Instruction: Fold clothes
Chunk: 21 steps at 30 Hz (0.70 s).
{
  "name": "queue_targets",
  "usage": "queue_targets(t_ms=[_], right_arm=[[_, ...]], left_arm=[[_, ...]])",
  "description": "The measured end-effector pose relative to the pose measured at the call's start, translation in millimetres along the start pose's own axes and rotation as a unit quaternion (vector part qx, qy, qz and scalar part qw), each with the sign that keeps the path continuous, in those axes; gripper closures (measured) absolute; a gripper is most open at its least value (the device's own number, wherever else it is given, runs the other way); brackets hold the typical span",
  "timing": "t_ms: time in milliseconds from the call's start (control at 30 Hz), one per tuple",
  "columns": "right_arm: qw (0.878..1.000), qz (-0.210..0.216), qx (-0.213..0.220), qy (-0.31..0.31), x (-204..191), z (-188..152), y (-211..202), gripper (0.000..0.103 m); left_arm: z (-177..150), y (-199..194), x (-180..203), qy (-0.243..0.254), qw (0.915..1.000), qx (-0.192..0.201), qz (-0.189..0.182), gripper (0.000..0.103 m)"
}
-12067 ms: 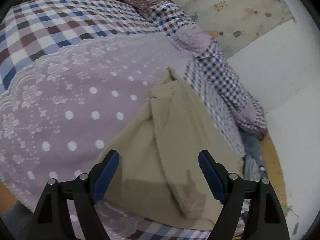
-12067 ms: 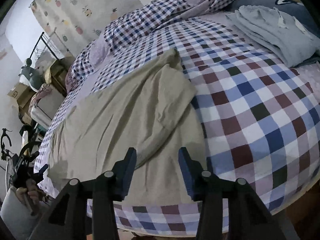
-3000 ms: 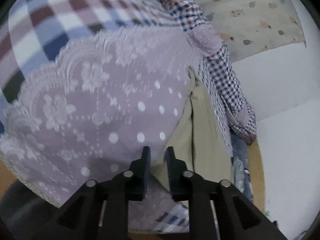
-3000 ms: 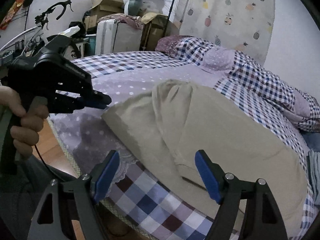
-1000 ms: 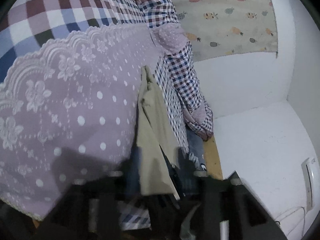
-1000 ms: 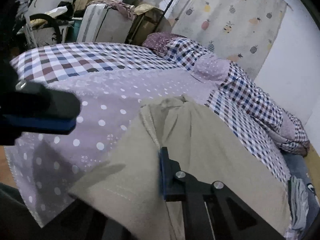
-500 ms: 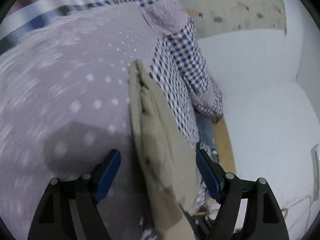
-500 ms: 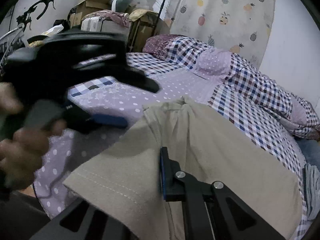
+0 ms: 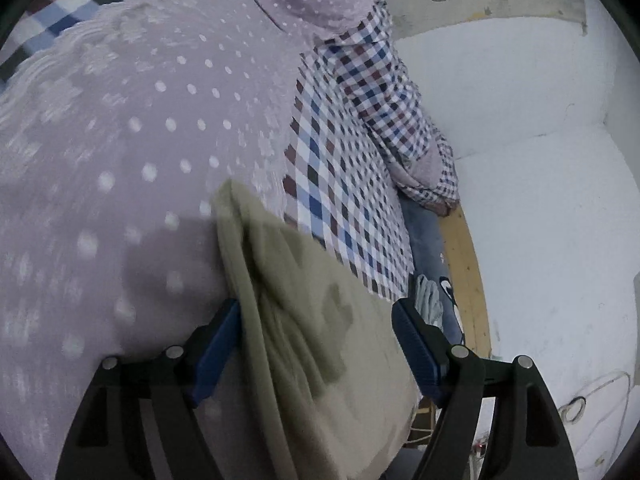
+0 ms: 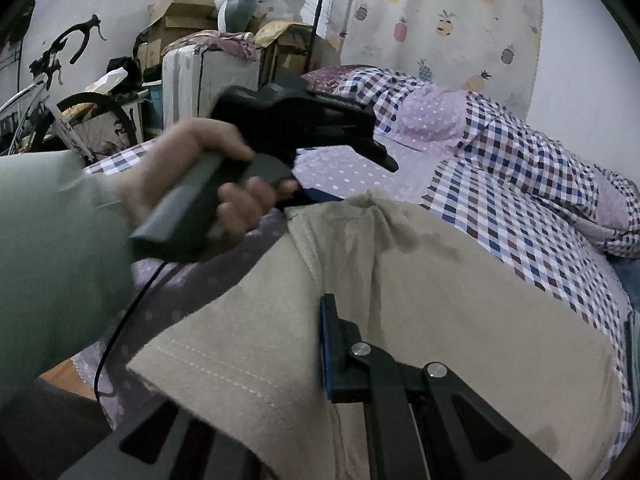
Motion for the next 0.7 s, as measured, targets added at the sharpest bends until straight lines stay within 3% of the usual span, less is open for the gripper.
queue_targets(t_ms=[133, 233, 267, 300, 400, 600, 700], right_arm=[[1.0, -0.001, -0.001, 0.004, 4.8, 4.1, -4.7, 0.1], [1.0, -0.002, -0.003, 0.008, 8.7, 4.4, -6.3, 0.1], [1.0, -0.002, -0.003, 0.009, 10.0, 4.5, -6.9, 0.1], [1.0, -0.001, -0.004, 0.01, 10.7, 3.6, -7.3, 0.1], [1.0, -0.002, -0.005, 0.013, 13.5, 0.0, -7.0, 0.1], [1.0, -0.008, -0.007, 0.027, 19.4, -10.0, -5.2, 0.1], [0.999, -0.015, -0.007, 0.032, 25.3, -13.9, -10.4, 0.1]], left_arm=[[15.3, 26.5, 0.8, 0.019, 0.9994, -0.01, 0.025, 0.026], [19.0, 42.5, -0.9, 0.036, 0.9974, -0.026, 0.057, 0.052], [19.5, 46.8, -1.9, 0.034, 0.9969, -0.03, 0.065, 0.069], [20.0, 51.1, -3.0, 0.033, 0.9962, -0.034, 0.072, 0.079], [16.7, 53.5, 0.3, 0.032, 0.9968, -0.032, 0.066, 0.089], [18.7, 55.0, 18.8, 0.021, 0.9993, -0.009, 0.031, 0.092], [22.0, 37.8, 38.3, 0.023, 0.9996, 0.015, 0.011, 0.093]])
Point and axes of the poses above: each gripper's, at about its wrist camera, not at the fingertips, and y roughly the way its jaws point, x to its right, z to its top, the point moved 3 cm from there along y, roughly the way its jaws point, and after that the axes turned 5 degrees about x, right-handed, at the moved point
